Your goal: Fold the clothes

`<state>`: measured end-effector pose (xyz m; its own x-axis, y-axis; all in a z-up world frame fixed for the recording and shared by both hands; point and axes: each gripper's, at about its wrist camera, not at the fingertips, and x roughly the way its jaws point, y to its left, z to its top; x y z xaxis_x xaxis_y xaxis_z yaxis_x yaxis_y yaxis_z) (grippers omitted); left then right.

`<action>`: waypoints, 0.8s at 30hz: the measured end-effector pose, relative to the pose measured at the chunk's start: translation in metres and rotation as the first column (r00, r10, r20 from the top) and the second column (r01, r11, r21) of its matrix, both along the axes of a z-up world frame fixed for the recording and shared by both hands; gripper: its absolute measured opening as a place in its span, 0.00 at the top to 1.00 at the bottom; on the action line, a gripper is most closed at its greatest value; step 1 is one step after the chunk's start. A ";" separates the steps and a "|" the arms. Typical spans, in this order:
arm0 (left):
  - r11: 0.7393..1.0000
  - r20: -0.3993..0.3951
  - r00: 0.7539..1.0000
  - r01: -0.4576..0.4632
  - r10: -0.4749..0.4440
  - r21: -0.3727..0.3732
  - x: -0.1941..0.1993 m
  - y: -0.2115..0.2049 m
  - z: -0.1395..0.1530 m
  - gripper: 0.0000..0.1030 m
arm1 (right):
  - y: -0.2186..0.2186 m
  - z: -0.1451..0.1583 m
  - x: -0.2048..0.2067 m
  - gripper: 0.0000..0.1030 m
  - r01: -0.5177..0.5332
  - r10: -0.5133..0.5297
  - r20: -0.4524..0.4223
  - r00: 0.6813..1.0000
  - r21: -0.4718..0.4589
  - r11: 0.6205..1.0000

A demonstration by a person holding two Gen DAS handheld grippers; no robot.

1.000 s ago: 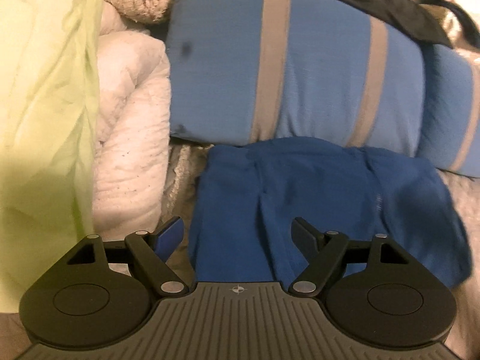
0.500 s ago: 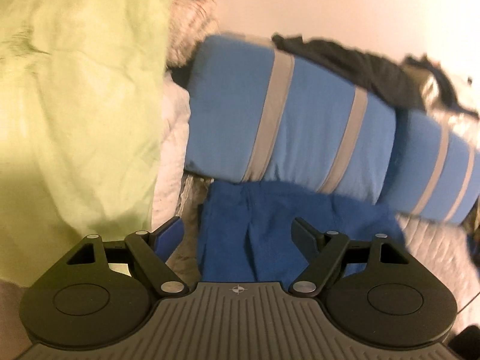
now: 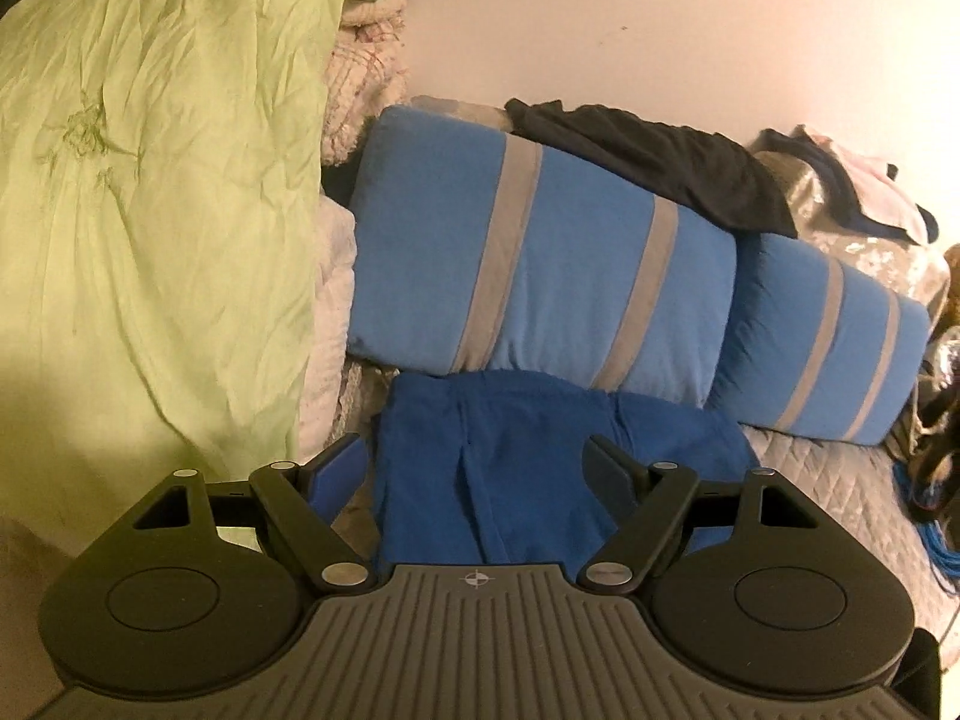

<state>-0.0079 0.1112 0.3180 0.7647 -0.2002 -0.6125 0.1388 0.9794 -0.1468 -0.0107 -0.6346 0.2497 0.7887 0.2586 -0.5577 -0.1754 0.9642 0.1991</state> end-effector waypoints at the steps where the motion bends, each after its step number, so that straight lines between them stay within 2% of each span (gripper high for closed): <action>1: 1.000 -0.003 1.000 0.002 -0.002 0.002 -0.003 0.001 -0.002 0.23 | -0.009 0.000 -0.006 0.00 0.001 -0.001 0.007 1.000 -0.005 1.000; 7: 1.000 -0.024 1.000 -0.006 0.007 0.003 -0.019 0.005 -0.017 0.23 | -0.063 -0.003 -0.038 0.00 0.024 -0.023 0.023 0.999 -0.038 0.999; 11: 0.998 0.007 0.998 -0.057 0.057 0.019 -0.031 0.003 -0.025 0.23 | -0.099 -0.009 -0.061 0.00 0.063 -0.061 0.030 0.998 -0.055 0.996; 18: 0.997 0.009 0.998 -0.060 0.060 -0.045 -0.055 -0.016 -0.045 0.23 | -0.139 -0.035 -0.097 0.00 0.130 -0.129 0.011 0.992 -0.087 0.988; 20: 0.999 0.011 0.999 -0.044 0.044 -0.015 -0.061 -0.025 -0.052 0.23 | -0.145 -0.043 -0.108 0.00 0.138 -0.139 0.002 0.990 -0.108 0.985; 24: 0.988 0.012 1.000 -0.010 0.008 0.156 -0.074 -0.048 -0.072 0.23 | -0.159 -0.058 -0.128 0.00 0.150 -0.155 -0.020 0.988 -0.138 0.979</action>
<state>-0.0824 0.0628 0.2463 0.7734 -0.0955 -0.6267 0.1305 0.9914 0.0099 -0.1382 -0.7931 0.1920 0.7950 0.0572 -0.6039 -0.0201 0.9975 0.0680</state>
